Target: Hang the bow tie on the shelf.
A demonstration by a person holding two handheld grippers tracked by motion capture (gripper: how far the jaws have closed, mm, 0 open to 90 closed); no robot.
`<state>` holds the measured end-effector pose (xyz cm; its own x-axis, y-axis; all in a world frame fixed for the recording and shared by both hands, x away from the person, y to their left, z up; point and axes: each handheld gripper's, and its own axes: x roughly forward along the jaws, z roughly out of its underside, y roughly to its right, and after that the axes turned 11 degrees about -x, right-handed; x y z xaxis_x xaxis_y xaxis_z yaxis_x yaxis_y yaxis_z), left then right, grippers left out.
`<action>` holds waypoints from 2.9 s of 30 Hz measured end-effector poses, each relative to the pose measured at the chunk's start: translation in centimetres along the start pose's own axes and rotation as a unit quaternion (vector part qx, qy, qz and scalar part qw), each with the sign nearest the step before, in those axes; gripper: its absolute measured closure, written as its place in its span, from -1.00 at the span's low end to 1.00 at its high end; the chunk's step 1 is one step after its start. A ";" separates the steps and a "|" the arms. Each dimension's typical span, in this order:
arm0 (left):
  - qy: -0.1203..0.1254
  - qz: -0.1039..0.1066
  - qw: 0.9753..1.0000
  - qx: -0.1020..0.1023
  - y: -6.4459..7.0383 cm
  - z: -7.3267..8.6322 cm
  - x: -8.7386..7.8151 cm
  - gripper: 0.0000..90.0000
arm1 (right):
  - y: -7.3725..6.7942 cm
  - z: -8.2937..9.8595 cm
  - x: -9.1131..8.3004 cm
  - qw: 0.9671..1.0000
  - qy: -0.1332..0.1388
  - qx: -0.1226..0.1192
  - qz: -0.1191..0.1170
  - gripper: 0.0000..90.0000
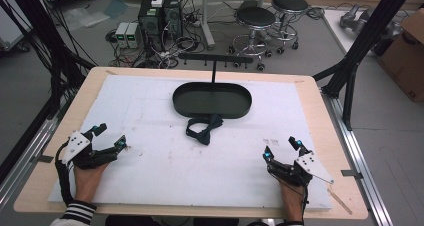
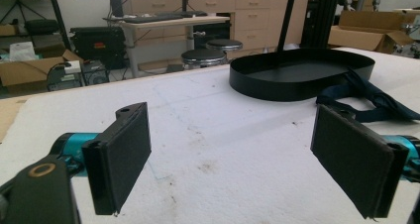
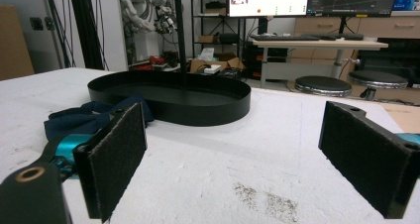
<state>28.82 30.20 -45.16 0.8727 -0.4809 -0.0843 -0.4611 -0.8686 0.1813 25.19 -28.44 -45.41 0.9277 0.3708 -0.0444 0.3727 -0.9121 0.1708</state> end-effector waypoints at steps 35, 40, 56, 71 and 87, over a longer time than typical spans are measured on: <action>-0.036 -0.014 0.999 -0.004 0.5 -2.0 0.2 -0.65 | 0.0 0.0 0.0 1.000 -0.001 0.001 0.002 -0.77; -0.046 0.008 0.999 0.000 1.2 -3.6 0.6 -0.65 | 0.0 0.0 0.0 1.000 0.000 0.001 0.002 -0.77; -0.123 0.084 0.989 0.014 4.6 -7.3 4.6 -0.65 | 0.0 0.0 0.0 1.000 0.001 0.000 0.003 -0.77; -0.190 0.123 0.974 0.017 8.1 -7.7 8.3 -0.65 | 0.0 0.0 0.0 1.000 0.002 0.001 0.003 -0.77; -0.240 0.143 0.960 0.023 10.9 -7.8 11.7 -0.64 | 0.1 0.0 0.0 1.000 0.003 0.001 0.002 -0.77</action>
<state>35.26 15.99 -36.55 0.5400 -0.6901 -0.4818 -0.6863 -0.6924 0.2226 25.17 -28.53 -45.42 0.9292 0.3677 -0.0383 0.3687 -0.9141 0.1688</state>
